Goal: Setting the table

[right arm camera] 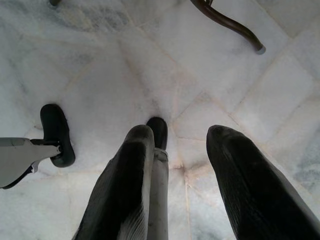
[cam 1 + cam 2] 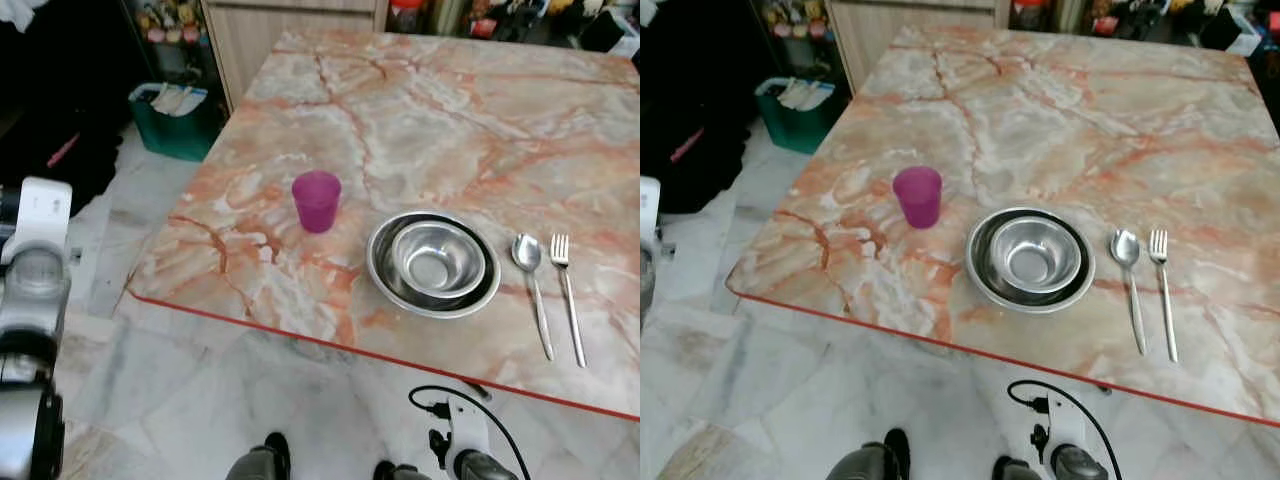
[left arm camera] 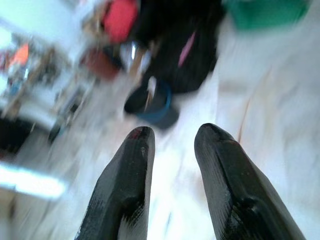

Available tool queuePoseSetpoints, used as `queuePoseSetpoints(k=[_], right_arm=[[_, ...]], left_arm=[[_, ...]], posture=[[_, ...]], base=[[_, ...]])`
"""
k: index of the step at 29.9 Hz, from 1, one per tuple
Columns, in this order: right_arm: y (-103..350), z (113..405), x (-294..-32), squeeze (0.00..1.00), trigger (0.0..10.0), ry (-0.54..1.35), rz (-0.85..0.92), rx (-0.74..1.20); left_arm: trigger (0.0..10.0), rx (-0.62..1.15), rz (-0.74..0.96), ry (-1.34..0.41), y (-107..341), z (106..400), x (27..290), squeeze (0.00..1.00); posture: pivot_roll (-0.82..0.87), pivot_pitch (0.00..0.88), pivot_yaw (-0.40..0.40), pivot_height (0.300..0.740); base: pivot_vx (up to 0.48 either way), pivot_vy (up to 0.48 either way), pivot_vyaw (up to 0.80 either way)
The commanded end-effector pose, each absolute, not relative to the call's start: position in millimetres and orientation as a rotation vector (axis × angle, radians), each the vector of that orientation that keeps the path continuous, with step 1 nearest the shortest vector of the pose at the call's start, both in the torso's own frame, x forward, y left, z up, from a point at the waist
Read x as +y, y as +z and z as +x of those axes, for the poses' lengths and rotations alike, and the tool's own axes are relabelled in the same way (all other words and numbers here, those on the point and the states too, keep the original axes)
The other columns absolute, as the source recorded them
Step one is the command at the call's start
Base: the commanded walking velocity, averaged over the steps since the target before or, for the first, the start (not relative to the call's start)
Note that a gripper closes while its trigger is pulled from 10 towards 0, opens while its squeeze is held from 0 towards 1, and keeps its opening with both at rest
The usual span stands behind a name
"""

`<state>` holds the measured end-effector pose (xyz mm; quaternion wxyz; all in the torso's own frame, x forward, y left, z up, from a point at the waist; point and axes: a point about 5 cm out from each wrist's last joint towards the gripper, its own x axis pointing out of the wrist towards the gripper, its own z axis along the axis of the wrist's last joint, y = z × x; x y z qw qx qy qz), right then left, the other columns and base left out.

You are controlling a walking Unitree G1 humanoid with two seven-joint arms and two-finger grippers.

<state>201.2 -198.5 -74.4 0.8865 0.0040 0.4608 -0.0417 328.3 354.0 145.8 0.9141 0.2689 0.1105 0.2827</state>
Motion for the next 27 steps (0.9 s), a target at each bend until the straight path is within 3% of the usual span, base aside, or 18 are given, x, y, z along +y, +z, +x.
queuePoseSetpoints(k=[1, 9, 11, 18, 27], right_arm=[[-78.3, 194.5, -196.9, 0.00, 10.0, -0.081, 0.010, 0.985], [-78.8, 193.6, -196.6, 0.00, 10.0, -0.080, 0.010, 0.987], [-79.3, 192.5, -196.8, 0.00, 10.0, -0.081, 0.011, 0.989], [-79.7, 191.7, -196.7, 0.00, 10.0, -0.078, 0.009, 0.991], [-79.7, 191.5, -197.1, 0.00, 10.0, -0.082, 0.013, 0.989]], left_arm=[[10.0, 0.274, 0.567, 0.646, 133.0, 314.9, 364.3, 0.00], [10.0, 0.462, 0.509, 0.639, 80.0, 285.8, 362.2, 0.00], [10.0, 0.566, 0.452, 0.552, 48.8, 272.6, 348.3, 0.00], [10.0, 0.673, 0.427, 0.499, 18.2, 256.6, 331.1, 0.00], [10.0, 0.759, 0.259, 0.299, -18.1, 244.6, 287.6, 0.00]], posture=[[0.06, 0.172, 0.037, 0.740], [0.05, 0.157, 0.041, 0.740], [0.05, 0.153, 0.040, 0.740], [0.04, 0.145, 0.040, 0.740], [0.04, 0.150, 0.040, 0.740]], base=[[0.000, 0.000, 0.00], [0.000, 0.000, 0.00], [0.000, 0.000, 0.00], [0.000, 0.000, 0.00], [0.000, 0.000, 0.00]])
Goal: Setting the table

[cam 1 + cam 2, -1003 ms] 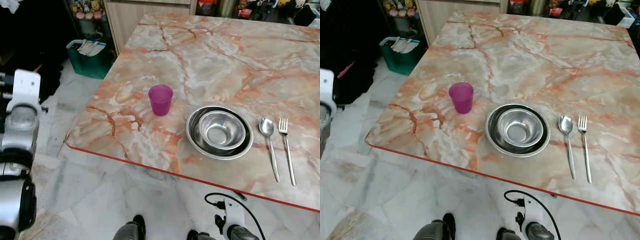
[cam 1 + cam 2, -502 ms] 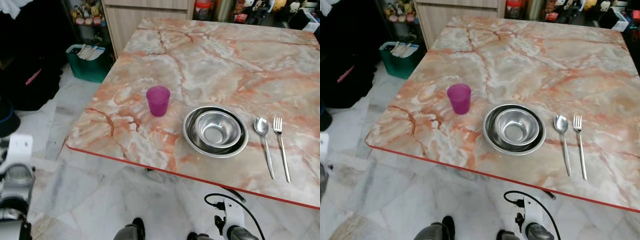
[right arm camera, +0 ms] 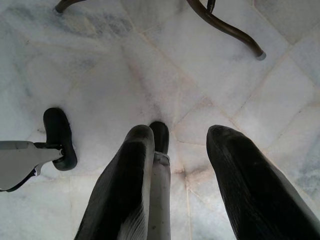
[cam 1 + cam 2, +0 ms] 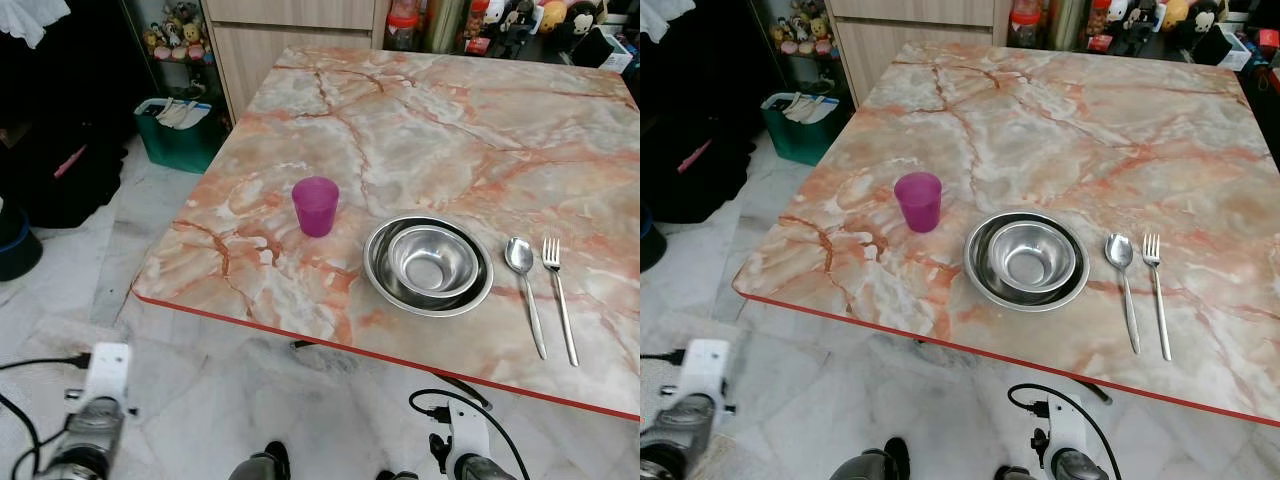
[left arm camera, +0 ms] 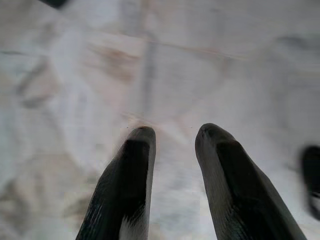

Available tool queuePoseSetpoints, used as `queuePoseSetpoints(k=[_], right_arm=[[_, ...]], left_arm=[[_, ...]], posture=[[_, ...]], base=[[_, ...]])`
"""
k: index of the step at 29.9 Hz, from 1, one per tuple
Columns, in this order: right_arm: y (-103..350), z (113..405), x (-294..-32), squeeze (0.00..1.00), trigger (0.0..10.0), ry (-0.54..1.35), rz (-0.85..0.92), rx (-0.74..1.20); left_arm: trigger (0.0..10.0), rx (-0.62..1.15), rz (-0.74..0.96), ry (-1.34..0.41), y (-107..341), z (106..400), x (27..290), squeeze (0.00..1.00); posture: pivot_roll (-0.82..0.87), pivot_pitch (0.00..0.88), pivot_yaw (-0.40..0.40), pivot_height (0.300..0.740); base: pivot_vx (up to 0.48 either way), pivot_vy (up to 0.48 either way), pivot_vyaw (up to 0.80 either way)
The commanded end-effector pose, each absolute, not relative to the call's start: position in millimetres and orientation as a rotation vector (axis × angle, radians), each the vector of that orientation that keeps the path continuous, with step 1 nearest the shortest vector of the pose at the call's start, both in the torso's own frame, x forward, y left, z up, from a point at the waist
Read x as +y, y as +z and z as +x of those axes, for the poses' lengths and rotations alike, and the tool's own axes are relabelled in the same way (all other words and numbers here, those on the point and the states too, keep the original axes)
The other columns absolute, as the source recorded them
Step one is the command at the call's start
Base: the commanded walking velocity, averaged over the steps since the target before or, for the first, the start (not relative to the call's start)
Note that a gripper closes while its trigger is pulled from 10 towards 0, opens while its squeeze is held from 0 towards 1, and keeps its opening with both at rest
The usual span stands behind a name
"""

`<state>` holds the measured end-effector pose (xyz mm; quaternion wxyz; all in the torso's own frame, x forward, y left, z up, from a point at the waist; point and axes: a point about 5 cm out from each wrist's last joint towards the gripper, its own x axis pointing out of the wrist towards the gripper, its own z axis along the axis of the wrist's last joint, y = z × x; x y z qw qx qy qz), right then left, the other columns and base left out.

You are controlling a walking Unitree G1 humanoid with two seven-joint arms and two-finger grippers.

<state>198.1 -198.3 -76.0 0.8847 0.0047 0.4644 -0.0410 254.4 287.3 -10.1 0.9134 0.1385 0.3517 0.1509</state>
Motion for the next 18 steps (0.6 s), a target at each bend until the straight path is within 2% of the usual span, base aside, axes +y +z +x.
queuePoseSetpoints(k=[1, 7, 9, 13, 18], right_arm=[[-79.6, 191.7, -197.1, 0.00, 10.0, -0.082, 0.014, 0.988], [-79.1, 192.6, -197.7, 0.00, 10.0, -0.090, 0.017, 0.984], [-78.7, 193.2, -198.3, 0.00, 10.0, -0.090, 0.016, 0.984], [-78.3, 194.1, -198.1, 0.00, 10.0, -0.086, 0.017, 0.982], [-77.7, 195.2, -198.1, 0.00, 10.0, -0.088, 0.022, 0.976]], left_arm=[[10.0, 0.769, 0.250, 0.281, -21.5, 242.9, 283.4, 0.00], [10.0, 0.802, 0.160, 0.226, -37.8, 234.9, 257.7, 0.00], [10.0, 0.813, 0.052, 0.231, -46.0, 230.1, 242.9, 0.00], [10.0, 0.825, -0.051, 0.248, -54.2, 223.3, 229.4, 0.00], [10.0, 0.908, -0.046, 0.270, -67.8, 205.0, 221.2, 0.00]], posture=[[0.04, 0.153, 0.039, 0.740], [0.04, 0.163, 0.033, 0.740], [0.05, 0.169, 0.032, 0.740], [0.04, 0.174, 0.031, 0.740], [0.04, 0.183, 0.026, 0.740]], base=[[0.000, 0.000, 0.00], [0.000, 0.000, 0.00], [0.000, 0.000, 0.00], [0.000, 0.000, 0.00], [0.000, 0.000, 0.00]])
